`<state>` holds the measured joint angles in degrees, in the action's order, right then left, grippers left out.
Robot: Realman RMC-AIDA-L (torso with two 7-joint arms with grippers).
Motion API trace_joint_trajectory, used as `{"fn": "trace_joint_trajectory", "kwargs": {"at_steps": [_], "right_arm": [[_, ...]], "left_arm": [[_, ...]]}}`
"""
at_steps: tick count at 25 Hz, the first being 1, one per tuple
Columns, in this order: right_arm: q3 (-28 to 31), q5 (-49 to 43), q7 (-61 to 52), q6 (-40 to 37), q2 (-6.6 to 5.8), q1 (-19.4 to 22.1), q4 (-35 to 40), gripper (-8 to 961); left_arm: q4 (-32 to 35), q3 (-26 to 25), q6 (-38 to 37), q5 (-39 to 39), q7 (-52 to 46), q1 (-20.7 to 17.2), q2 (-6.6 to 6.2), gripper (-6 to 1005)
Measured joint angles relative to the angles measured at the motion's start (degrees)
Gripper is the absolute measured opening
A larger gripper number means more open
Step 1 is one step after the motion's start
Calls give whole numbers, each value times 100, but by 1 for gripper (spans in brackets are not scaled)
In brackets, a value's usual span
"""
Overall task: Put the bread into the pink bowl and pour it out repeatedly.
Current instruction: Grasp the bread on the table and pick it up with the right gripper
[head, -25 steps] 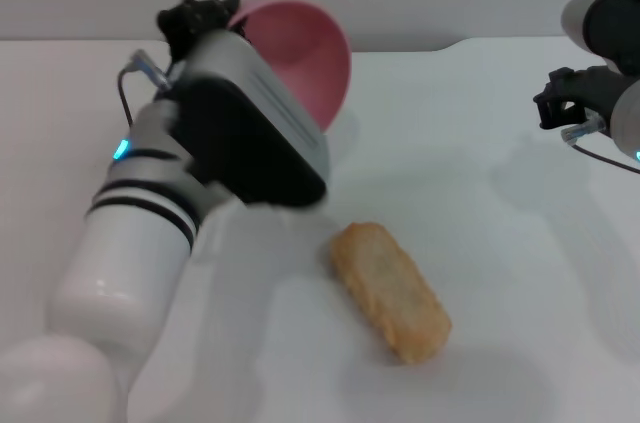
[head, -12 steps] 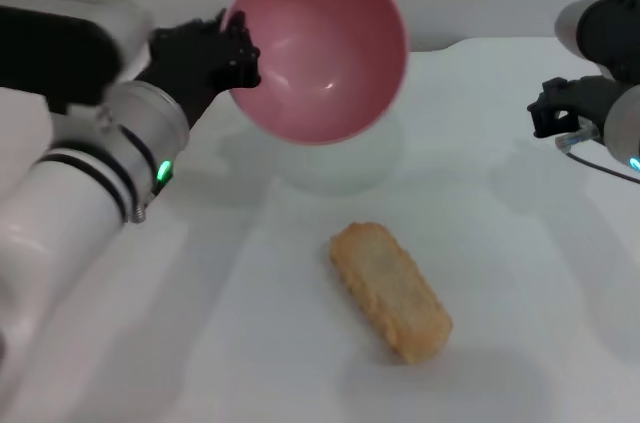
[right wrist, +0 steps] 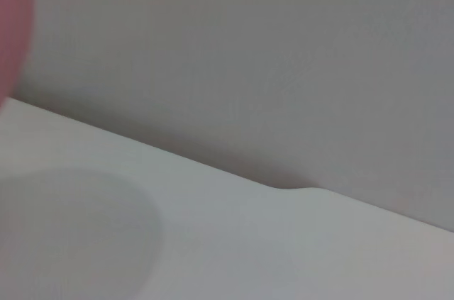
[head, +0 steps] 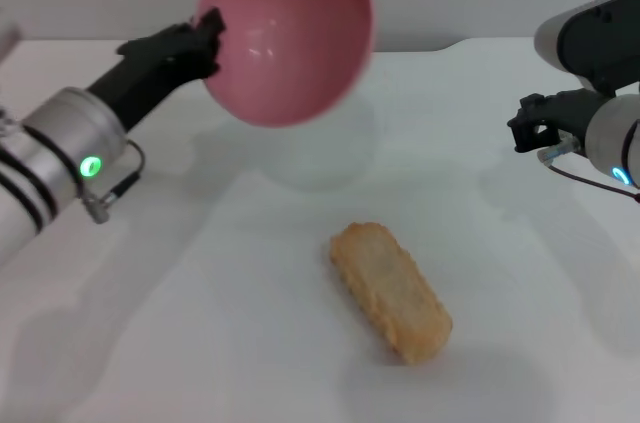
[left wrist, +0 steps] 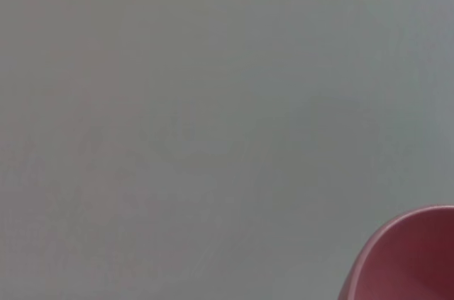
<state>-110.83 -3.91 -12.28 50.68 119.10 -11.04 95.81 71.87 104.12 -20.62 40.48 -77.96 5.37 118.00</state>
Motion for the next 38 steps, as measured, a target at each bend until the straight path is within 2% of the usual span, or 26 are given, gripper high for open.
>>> {"fn": "trace_joint_trajectory", "kwargs": {"at_steps": [2,5,11,15,17,19,20,21,22,23,25,26,28,29,31,35,37,38], "right_arm": [[-10,7,4,-3,-1,-12,-16,-1],[-15,73,23,-4,-1,-13,-18,-1],[-15,149,69,-3,-1,-32,-19,-2],[-17,154,69,21,-2,-58,-19,-1],[-17,160,69,38,-2,-77,-16,-1],[-17,161,69,46,-2,-90,-15,-2],[-33,163,69,47,-6,-105,-18,-2],[-33,163,69,47,-6,-105,-18,-2],[-39,163,69,47,-6,-108,-19,-2],[-49,163,69,47,-6,-109,-24,-1],[-54,164,69,46,-7,-109,-31,-1],[-54,163,69,45,-8,-109,-38,-1],[-54,163,69,44,-10,-109,-45,-1],[-54,164,69,43,-10,-109,-52,-1],[-55,191,69,35,-11,-110,-72,-1],[-60,276,69,19,-19,-138,-134,-1],[-63,289,69,11,-19,-162,-168,-2],[-70,300,69,1,-19,-170,-179,-2]], "left_arm": [[44,-82,142,-223,54,-126,4,48],[247,-23,808,-191,88,-206,-4,48],[698,520,2704,44,357,-188,-55,49],[754,741,3170,-17,493,-162,-63,49],[758,766,3149,-104,506,-158,-84,49],[706,756,2908,-457,495,-120,-187,49],[478,713,2268,-1065,382,-46,-366,49],[478,713,2268,-1065,382,-46,-366,48],[338,695,1918,-1308,298,-13,-446,48],[108,642,1393,-1613,146,32,-529,48],[-369,440,297,-2042,-173,77,-589,48],[-664,241,-423,-2186,-371,77,-561,48],[-985,-206,-1255,-2218,-471,12,-366,48],[-1043,-456,-1597,-2138,-425,-51,-227,48],[-988,-779,-1787,-1899,-310,-132,-61,49],[-1138,-943,-1452,-1851,-411,-117,-24,49],[-1195,-963,-1127,-1861,-353,-115,-10,49],[-1269,-963,-730,-1868,-183,-104,15,49]]}}
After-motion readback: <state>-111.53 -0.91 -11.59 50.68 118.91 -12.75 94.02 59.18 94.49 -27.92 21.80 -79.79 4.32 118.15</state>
